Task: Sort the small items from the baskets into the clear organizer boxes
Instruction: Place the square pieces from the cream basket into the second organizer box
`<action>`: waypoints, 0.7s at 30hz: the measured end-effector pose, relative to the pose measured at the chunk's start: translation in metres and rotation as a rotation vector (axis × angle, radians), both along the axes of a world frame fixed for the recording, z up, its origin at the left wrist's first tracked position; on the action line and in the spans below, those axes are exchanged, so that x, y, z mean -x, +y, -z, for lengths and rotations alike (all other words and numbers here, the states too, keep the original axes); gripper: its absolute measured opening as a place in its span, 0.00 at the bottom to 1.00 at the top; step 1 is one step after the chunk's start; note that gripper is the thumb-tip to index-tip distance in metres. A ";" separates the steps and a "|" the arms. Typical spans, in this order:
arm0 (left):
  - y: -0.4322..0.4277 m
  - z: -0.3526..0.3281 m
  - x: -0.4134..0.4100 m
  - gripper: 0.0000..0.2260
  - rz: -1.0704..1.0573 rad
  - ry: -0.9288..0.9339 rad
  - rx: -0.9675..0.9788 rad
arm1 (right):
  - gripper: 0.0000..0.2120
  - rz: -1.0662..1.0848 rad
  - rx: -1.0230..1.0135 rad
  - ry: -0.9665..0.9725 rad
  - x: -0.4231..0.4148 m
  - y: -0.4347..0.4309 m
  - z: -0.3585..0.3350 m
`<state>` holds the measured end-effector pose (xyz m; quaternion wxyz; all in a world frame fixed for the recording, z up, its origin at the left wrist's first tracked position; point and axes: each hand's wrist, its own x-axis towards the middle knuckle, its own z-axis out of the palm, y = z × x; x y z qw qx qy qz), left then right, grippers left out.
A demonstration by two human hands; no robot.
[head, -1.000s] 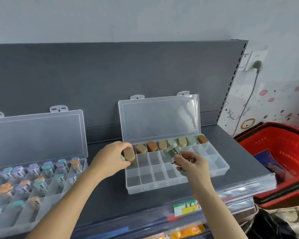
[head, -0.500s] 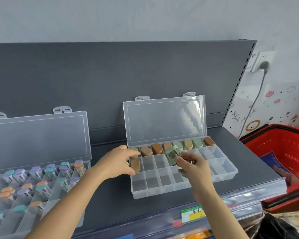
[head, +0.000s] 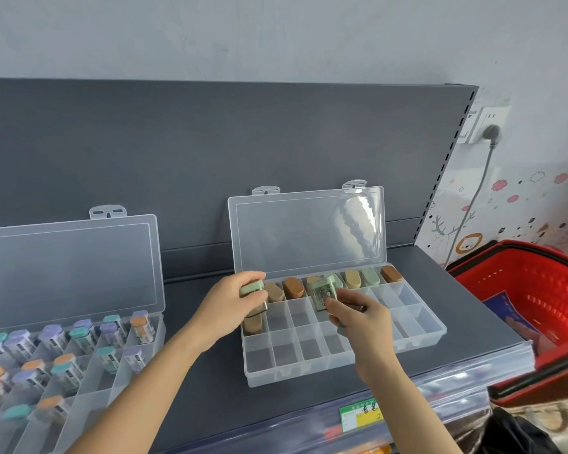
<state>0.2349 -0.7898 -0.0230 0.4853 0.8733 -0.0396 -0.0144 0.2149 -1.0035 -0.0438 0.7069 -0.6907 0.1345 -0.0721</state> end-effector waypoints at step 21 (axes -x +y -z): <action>-0.031 0.009 -0.014 0.19 -0.035 -0.046 -0.091 | 0.19 -0.130 0.362 -0.009 -0.019 0.003 0.001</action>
